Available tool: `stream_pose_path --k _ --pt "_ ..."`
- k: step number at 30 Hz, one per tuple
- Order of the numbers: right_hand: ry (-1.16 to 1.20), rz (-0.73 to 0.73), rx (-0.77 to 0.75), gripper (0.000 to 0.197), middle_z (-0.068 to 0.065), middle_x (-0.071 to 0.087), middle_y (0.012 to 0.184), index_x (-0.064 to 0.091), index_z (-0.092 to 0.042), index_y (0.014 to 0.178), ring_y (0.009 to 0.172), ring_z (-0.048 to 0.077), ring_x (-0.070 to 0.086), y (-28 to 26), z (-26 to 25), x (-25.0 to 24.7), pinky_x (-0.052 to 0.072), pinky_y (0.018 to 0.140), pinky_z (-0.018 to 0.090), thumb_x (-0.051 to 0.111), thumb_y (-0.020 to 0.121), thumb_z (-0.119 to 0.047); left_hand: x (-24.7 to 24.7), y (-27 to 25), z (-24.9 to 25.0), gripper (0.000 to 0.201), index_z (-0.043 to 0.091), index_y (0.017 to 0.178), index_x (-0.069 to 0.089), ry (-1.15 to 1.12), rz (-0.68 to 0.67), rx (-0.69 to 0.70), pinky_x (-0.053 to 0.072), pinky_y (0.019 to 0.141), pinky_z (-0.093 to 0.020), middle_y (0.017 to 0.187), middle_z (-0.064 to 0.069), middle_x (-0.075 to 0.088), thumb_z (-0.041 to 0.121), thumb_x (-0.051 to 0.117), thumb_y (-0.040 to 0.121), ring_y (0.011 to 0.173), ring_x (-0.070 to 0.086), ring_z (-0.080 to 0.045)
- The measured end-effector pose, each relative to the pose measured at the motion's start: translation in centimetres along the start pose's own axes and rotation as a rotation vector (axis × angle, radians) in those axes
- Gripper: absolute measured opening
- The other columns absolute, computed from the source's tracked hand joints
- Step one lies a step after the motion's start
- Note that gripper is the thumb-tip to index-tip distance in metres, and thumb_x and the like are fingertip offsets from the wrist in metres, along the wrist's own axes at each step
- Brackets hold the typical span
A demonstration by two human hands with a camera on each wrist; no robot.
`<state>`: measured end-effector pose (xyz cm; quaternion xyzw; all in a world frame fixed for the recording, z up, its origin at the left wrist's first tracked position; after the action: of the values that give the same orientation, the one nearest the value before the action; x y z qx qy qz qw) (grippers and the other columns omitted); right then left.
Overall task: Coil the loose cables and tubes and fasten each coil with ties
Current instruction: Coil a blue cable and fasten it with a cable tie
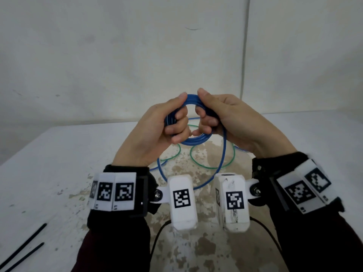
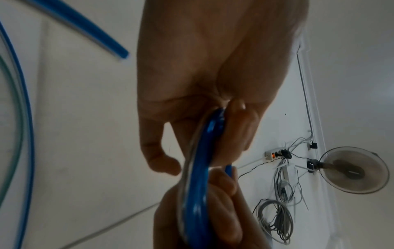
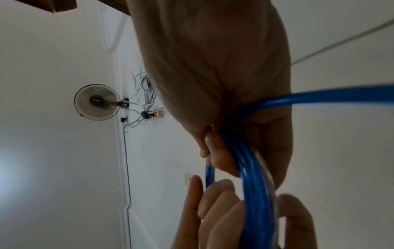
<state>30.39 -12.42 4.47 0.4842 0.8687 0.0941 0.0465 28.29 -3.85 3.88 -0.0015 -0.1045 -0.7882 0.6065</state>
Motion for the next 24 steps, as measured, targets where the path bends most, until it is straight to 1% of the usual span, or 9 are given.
stream_pose_path --k 4,6,9,12,14,16,18,20,24 --pt "-0.073 -0.035 0.001 0.042 -0.009 0.027 0.047 0.05 -0.013 0.065 0.044 0.011 0.03 0.0 0.1 0.5 0.052 0.065 0.03 0.039 0.101 -0.034 0.1 -0.4 -0.3 0.033 0.011 0.069 0.044 0.102 -0.048 -0.035 0.028 0.074 -0.039 0.043 0.007 0.029 0.027 0.037 0.098 0.037 0.034 -0.012" --pt "-0.096 -0.034 -0.003 0.045 -0.01 0.029 0.046 0.053 -0.016 0.062 0.043 0.011 0.029 0.1 0.2 0.5 0.051 0.062 0.029 0.04 0.101 -0.035 0.4 -0.4 -0.3 0.032 0.011 0.071 0.043 0.113 -0.063 -0.029 0.024 0.075 -0.041 0.044 0.009 0.031 0.026 0.038 0.098 0.037 0.032 -0.01" --pt "-0.188 0.03 -0.029 0.043 0.0 0.049 0.048 0.06 -0.009 0.071 0.049 0.016 0.053 0.0 -0.1 -0.4 0.056 0.068 0.035 0.041 0.1 -0.034 0.3 -0.3 -0.1 0.033 0.012 0.07 0.04 0.14 -0.037 -0.009 0.012 0.069 -0.036 0.045 0.012 0.029 0.024 0.037 0.1 0.039 0.021 -0.006" --pt "-0.27 0.061 -0.057 0.045 0.01 0.068 0.066 0.066 0.004 0.087 0.063 0.024 0.065 -0.2 -0.6 -1.4 0.057 0.064 0.028 0.042 0.1 -0.031 0.0 -0.2 -0.3 0.034 0.012 0.068 0.041 0.196 -0.016 -0.023 0.009 0.065 -0.035 0.048 0.009 0.022 0.025 0.041 0.1 0.041 0.017 -0.006" --pt "-0.287 0.089 -0.065 0.044 0.011 0.07 0.069 0.066 0.006 0.089 0.064 0.023 0.067 -0.4 -0.9 -1.9 0.055 0.061 0.025 0.043 0.1 -0.03 0.0 -0.3 -0.4 0.035 0.013 0.067 0.041 0.205 -0.023 -0.029 0.01 0.059 -0.033 0.049 0.01 0.021 0.025 0.041 0.099 0.042 0.016 -0.006" --pt "-0.281 0.11 -0.082 0.041 0.011 0.071 0.07 0.066 0.004 0.087 0.065 0.02 0.069 -0.5 -1.2 -2.0 0.055 0.06 0.025 0.045 0.1 -0.029 0.0 -0.3 -0.2 0.035 0.013 0.067 0.042 0.191 -0.019 -0.016 0.009 0.06 -0.034 0.049 0.01 0.02 0.026 0.04 0.099 0.042 0.016 -0.005" --pt "-0.238 0.091 -0.083 0.04 0.011 0.071 0.071 0.067 0.002 0.09 0.068 0.018 0.07 -0.3 -0.9 -1.6 0.058 0.065 0.03 0.043 0.1 -0.029 -0.3 -0.3 0.2 0.036 0.012 0.068 0.042 0.153 0.025 0.031 0.009 0.06 -0.033 0.051 0.009 0.019 0.028 0.039 0.1 0.043 0.016 -0.006" --pt "-0.174 0.055 -0.058 0.04 0.009 0.07 0.073 0.066 -0.002 0.091 0.071 0.017 0.068 -0.1 -0.4 -1.0 0.059 0.074 0.035 0.038 0.102 -0.028 -0.8 -0.2 0.6 0.036 0.013 0.069 0.043 0.091 0.096 0.091 0.012 0.055 -0.026 0.052 0.007 0.017 0.029 0.037 0.101 0.044 0.016 -0.007" --pt "-0.084 0.053 -0.064 0.037 0.002 0.063 0.064 0.059 -0.007 0.087 0.068 0.016 0.064 0.4 -0.2 -0.7 0.054 0.075 0.028 0.031 0.104 -0.023 -1.2 0.2 1.2 0.037 0.013 0.07 0.042 -0.058 0.188 0.177 0.016 0.046 -0.018 0.05 0.009 0.021 0.029 0.033 0.103 0.043 0.016 -0.006"
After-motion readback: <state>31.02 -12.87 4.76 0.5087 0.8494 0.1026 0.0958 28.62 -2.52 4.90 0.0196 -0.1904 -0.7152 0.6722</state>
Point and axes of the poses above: each hand's wrist, its own y-axis towards the middle knuckle, its own x-axis out of the palm, z = x × y, the point moved 9 cm from there along y, towards the middle knuckle
